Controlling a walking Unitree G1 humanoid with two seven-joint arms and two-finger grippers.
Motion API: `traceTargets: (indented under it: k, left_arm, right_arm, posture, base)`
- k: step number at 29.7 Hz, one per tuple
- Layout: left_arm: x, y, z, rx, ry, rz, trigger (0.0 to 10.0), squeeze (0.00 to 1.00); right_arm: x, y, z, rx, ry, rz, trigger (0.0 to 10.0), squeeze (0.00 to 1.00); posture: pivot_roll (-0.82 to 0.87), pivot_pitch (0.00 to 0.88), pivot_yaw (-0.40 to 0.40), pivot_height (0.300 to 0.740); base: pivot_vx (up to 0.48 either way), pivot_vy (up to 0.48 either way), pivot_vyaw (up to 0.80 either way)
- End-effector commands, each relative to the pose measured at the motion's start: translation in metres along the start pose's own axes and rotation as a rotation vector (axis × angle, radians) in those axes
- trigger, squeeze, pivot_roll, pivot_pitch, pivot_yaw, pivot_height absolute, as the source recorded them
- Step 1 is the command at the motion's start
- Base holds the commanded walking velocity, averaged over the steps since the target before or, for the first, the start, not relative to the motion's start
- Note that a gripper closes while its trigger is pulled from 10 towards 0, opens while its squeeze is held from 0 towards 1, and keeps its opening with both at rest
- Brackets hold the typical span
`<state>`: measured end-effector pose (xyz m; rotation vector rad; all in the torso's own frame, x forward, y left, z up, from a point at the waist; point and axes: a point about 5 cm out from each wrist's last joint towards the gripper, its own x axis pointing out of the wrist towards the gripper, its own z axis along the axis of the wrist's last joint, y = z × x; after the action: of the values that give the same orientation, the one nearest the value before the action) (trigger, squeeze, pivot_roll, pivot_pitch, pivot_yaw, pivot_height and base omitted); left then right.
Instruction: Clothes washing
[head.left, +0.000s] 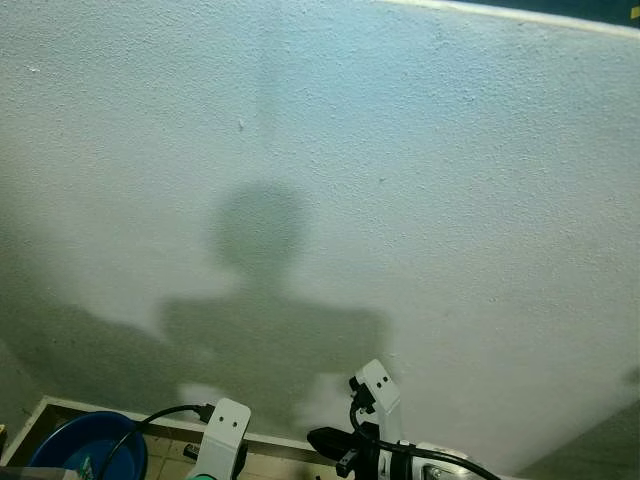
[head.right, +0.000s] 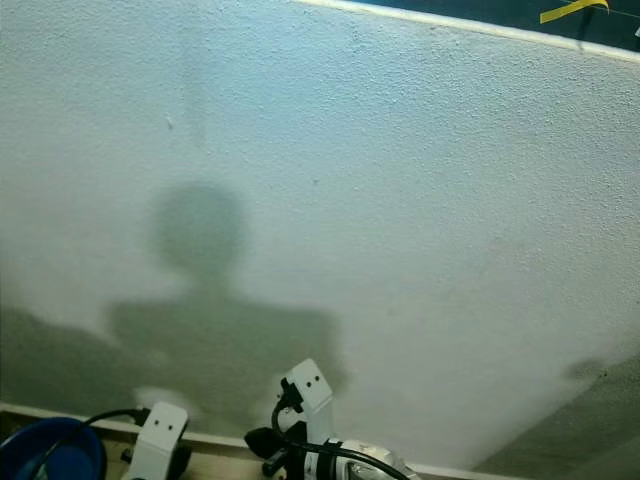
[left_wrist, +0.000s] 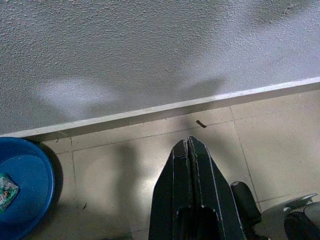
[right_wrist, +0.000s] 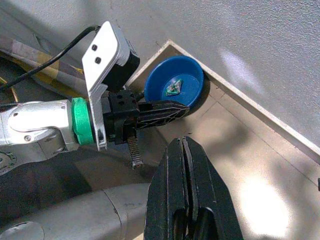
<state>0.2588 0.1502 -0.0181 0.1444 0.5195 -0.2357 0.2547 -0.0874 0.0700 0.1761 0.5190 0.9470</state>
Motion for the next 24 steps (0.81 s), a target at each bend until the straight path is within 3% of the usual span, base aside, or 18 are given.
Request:
traceTargets:
  k: [1,24]
  left_arm:
    - [-0.0012,-0.0049,-0.0084,0.001,0.033,-0.011,10.0,0.0]
    - [-0.0008,-0.0018,-0.0072,-0.007,0.033,-0.009,10.0,0.0]
  right_arm:
    - [-0.0033,-0.0037,-0.0029,0.013,0.007,-0.011,10.0,0.0]
    - [-0.0001,-0.0023,0.0013,0.019,-0.002,-0.007,10.0,0.0]
  posture:
    - [-0.01,0.06,-0.008,0.74]
    - [0.0,0.072,-0.004,0.74]
  base:
    - [0.0,0.0,0.0]
    - [0.0,0.0,0.0]
